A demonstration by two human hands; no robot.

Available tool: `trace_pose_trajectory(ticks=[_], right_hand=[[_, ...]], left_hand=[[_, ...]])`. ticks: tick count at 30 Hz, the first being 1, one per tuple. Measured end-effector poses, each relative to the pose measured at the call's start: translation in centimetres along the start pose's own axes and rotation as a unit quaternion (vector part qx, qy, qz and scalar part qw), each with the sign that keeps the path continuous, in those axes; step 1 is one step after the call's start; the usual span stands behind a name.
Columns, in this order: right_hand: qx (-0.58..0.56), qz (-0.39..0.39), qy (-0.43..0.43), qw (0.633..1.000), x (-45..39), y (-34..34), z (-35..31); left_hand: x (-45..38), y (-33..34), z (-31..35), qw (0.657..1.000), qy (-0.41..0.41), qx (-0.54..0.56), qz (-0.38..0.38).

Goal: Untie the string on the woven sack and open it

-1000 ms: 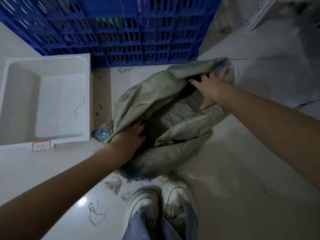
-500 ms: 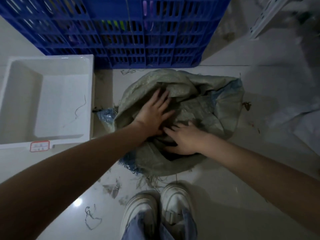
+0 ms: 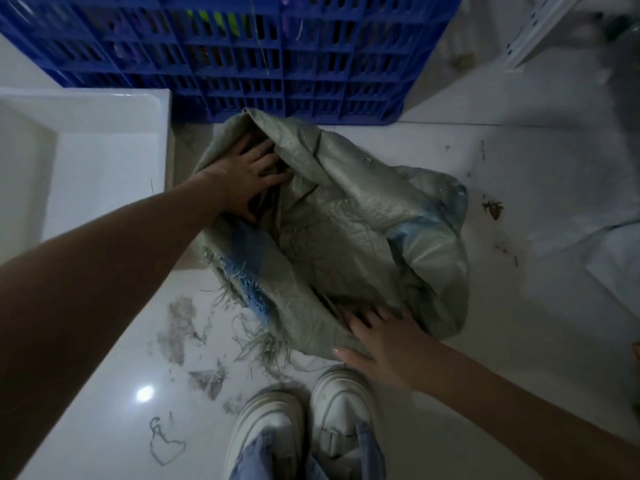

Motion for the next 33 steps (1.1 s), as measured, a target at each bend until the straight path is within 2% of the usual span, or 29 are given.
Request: trace_pose_trajectory(ticks=[2, 5, 6, 7, 9, 10, 12, 14, 18, 21, 25, 29, 31, 33], right_hand=[[-0.056, 0.039, -0.004, 0.998, -0.6, -2.8, -0.8], [-0.022, 0.240, -0.030, 0.970, -2.6, -11.0, -0.4], [0.003, 0.258, -0.030, 0.966, -3.5, -12.8, 0.3], [0.025, 0.244, -0.026, 0.969, -4.7, -13.8, 1.2], [0.070, 0.163, 0.004, 0.984, -6.8, -13.8, 3.7], [0.091, 0.134, 0.023, 0.987, -7.2, -13.8, 5.0], [0.141, 0.118, 0.061, 0.981, -7.4, -14.2, 7.4], [0.176, 0.106, 0.091, 0.974, -6.9, -14.4, 9.3], [0.176, 0.103, 0.118, 0.972, -6.5, -14.1, 11.3], [0.172, 0.101, 0.128, 0.972, -7.0, -13.6, 11.0], [0.220, 0.087, 0.138, 0.962, -7.1, -12.6, 8.8], [0.219, 0.122, 0.081, 0.965, -6.2, -11.8, 3.9], [0.154, 0.096, 0.041, 0.983, -5.3, -10.2, 1.8], [0.119, 0.073, 0.032, 0.990, -4.1, -9.5, 0.5]], left_hand=[[0.6, -1.5, 1.2, 0.999, 0.020, 0.023, 0.010], [2.5, -6.3, 4.4, 0.991, -0.016, 0.116, 0.072], [3.2, -7.7, 5.8, 0.982, -0.032, 0.163, 0.090], [3.9, -8.1, 7.4, 0.975, -0.047, 0.202, 0.085], [5.2, -6.8, 10.0, 0.967, -0.088, 0.238, 0.005], [5.6, -5.2, 10.8, 0.971, -0.109, 0.209, -0.045], [5.8, -2.5, 11.0, 0.980, -0.122, 0.131, -0.085], [6.0, -0.8, 10.5, 0.983, -0.113, 0.116, -0.083], [5.6, 1.1, 7.4, 0.982, -0.113, 0.125, -0.089], [5.1, 1.5, 5.4, 0.984, -0.108, 0.108, -0.096], [5.0, 2.0, 4.7, 0.984, -0.109, 0.087, -0.109], [6.3, 0.9, 5.8, 0.989, -0.090, 0.060, -0.101], [7.5, -0.2, 6.9, 0.991, -0.069, 0.058, -0.094], [8.7, -1.9, 7.8, 0.989, -0.042, 0.116, -0.077]])
Point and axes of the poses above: each hand's wrist, its own x-axis away from the middle knuckle, its own y-axis out of the palm, z = x × y, the point moved 9 cm from there along -x, towards the middle knuckle, and after that the axes turned 8 degrees about -y, right-handed, at the moved point
